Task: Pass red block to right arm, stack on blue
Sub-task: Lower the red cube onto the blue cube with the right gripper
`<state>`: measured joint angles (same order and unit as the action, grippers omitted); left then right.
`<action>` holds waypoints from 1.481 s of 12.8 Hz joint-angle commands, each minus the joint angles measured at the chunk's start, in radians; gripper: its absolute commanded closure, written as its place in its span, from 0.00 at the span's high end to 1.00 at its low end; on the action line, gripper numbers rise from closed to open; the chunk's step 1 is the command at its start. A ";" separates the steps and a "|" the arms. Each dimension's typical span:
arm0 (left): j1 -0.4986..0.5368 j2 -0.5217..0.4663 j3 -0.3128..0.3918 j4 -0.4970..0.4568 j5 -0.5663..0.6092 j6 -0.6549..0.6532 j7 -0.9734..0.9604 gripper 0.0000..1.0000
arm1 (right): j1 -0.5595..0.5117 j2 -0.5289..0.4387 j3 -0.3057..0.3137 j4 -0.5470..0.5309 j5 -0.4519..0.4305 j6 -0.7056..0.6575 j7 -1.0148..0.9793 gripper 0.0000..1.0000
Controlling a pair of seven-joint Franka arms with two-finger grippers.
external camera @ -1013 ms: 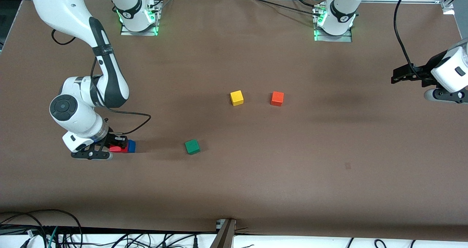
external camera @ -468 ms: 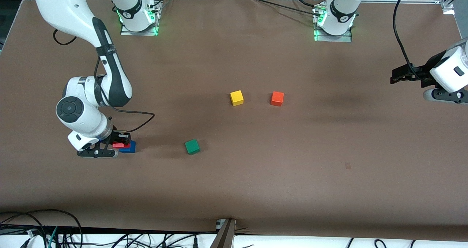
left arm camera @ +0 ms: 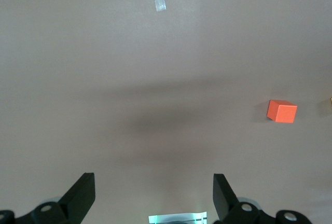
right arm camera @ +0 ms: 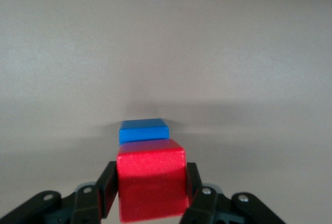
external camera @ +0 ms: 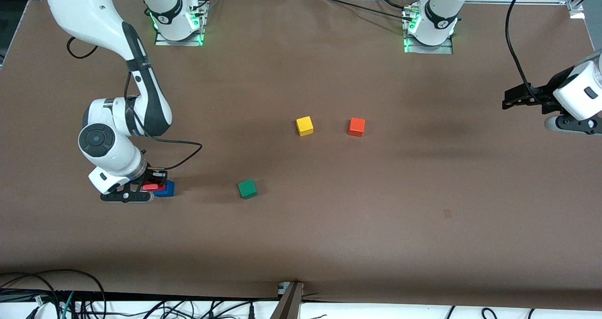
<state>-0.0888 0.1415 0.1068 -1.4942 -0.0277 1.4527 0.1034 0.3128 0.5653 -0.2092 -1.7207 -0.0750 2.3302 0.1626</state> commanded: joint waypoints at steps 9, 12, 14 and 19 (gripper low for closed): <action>-0.005 0.032 0.001 0.055 0.015 -0.008 -0.010 1.00 | 0.009 -0.004 -0.006 -0.003 -0.040 0.006 0.035 0.00; -0.003 0.047 0.001 0.075 0.015 -0.008 -0.010 1.00 | 0.009 -0.002 -0.006 -0.002 -0.049 0.014 0.037 0.00; -0.005 0.047 0.001 0.077 0.015 -0.009 -0.010 1.00 | 0.009 0.001 -0.006 -0.002 -0.049 0.017 0.037 0.00; -0.005 0.052 0.001 0.078 0.012 -0.008 -0.010 1.00 | 0.008 0.002 -0.004 -0.002 -0.049 0.035 0.045 0.00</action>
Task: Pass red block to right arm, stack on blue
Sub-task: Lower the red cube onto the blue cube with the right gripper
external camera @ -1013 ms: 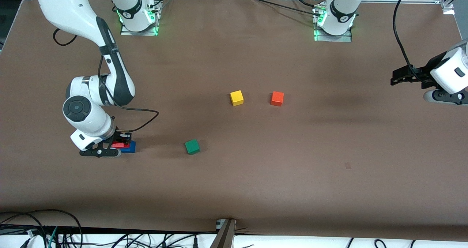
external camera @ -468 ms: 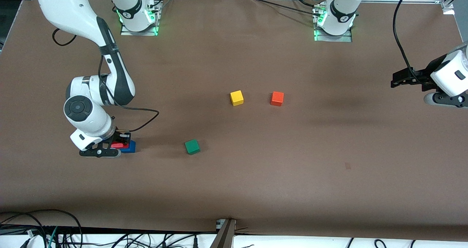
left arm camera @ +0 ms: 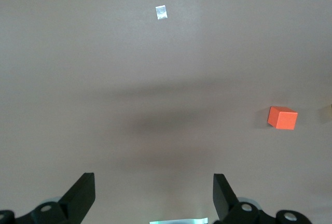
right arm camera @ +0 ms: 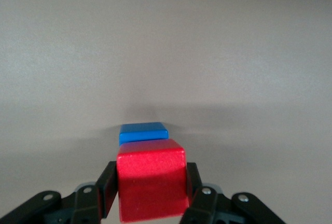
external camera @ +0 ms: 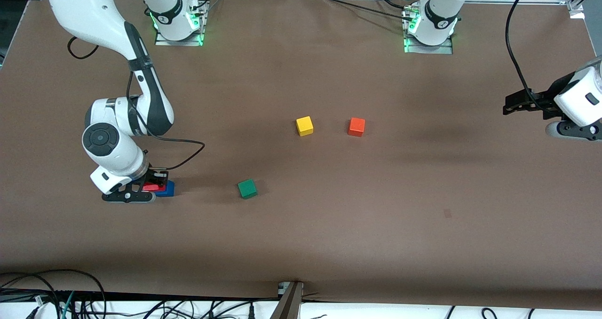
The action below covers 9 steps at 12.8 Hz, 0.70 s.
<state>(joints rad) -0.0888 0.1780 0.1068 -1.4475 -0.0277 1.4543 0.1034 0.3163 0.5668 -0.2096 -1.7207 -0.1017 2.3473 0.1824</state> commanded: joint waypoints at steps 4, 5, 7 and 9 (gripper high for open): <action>-0.006 0.015 0.001 0.032 0.011 -0.009 -0.010 1.00 | 0.004 0.008 -0.004 -0.002 -0.023 0.027 0.025 0.00; -0.006 0.015 0.001 0.032 0.012 -0.009 -0.010 1.00 | 0.004 0.008 -0.004 -0.002 -0.023 0.035 0.025 0.00; -0.006 0.017 0.001 0.033 0.012 -0.008 -0.010 1.00 | 0.006 0.015 -0.004 -0.002 -0.023 0.037 0.025 0.00; -0.006 0.032 -0.001 0.061 0.012 -0.008 -0.010 1.00 | 0.006 0.015 -0.004 0.000 -0.023 0.038 0.025 0.00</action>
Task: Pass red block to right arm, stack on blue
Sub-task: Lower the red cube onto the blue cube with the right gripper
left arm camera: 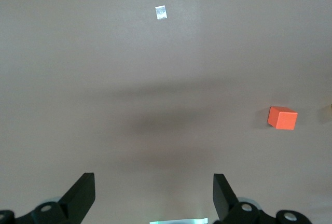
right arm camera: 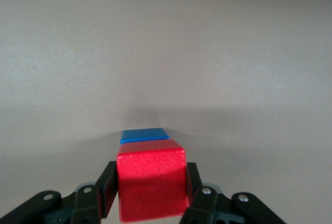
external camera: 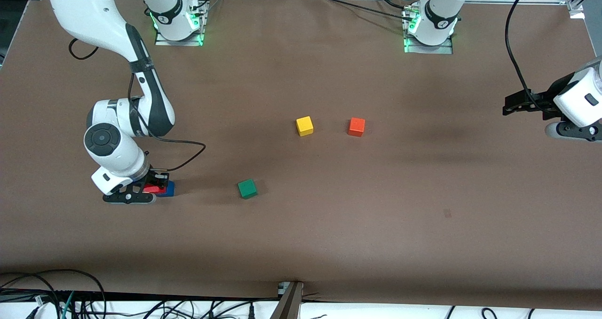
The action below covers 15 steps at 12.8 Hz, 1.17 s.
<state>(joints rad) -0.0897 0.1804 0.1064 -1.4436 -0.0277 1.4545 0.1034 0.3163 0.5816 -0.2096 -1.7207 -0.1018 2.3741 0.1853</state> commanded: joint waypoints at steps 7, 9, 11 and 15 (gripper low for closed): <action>0.007 0.039 0.006 0.066 0.014 -0.006 -0.007 1.00 | 0.006 0.001 -0.002 0.000 -0.021 0.020 0.023 0.00; 0.007 0.042 0.006 0.066 0.012 -0.006 -0.010 1.00 | 0.006 0.001 -0.002 -0.002 -0.021 0.020 0.023 0.00; -0.005 0.042 0.001 0.066 0.012 -0.006 -0.011 1.00 | 0.006 0.001 -0.002 0.000 -0.021 0.020 0.023 0.04; -0.007 0.047 -0.002 0.066 0.009 -0.006 -0.013 1.00 | 0.000 0.001 -0.002 0.000 -0.021 0.019 0.020 1.00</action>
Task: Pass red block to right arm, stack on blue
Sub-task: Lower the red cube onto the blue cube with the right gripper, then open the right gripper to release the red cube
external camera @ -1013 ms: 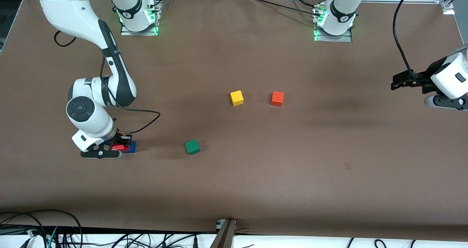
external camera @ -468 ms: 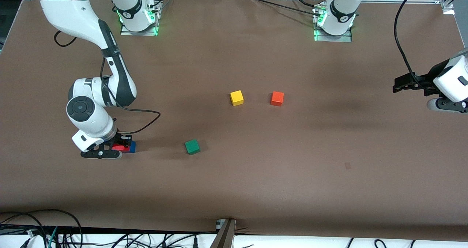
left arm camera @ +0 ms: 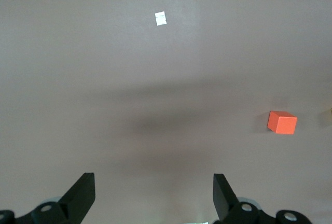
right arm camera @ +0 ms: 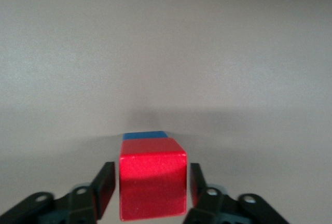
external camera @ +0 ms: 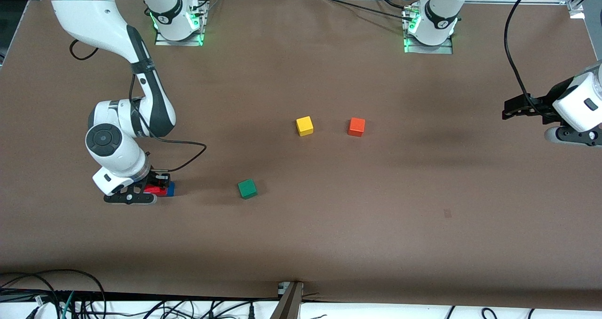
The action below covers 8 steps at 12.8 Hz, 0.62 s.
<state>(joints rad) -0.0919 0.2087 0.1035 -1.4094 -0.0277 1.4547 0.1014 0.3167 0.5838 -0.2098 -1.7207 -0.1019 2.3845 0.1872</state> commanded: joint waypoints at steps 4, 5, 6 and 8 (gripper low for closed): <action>-0.002 0.018 -0.007 0.032 -0.014 -0.007 -0.052 1.00 | -0.008 -0.008 -0.007 0.003 -0.012 0.002 0.008 1.00; -0.002 0.018 -0.004 0.032 -0.014 -0.007 -0.051 1.00 | -0.019 -0.012 -0.010 0.006 -0.009 0.002 0.011 1.00; -0.002 0.017 -0.004 0.032 -0.012 -0.007 -0.046 1.00 | -0.031 -0.012 -0.011 0.027 -0.007 0.002 0.009 1.00; -0.003 0.018 -0.007 0.032 -0.012 -0.007 -0.051 1.00 | -0.033 -0.030 -0.011 0.046 -0.006 -0.023 0.008 1.00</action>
<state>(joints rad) -0.0921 0.2100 0.0973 -1.4091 -0.0295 1.4547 0.0642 0.2929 0.5803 -0.2278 -1.6902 -0.1018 2.3867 0.1880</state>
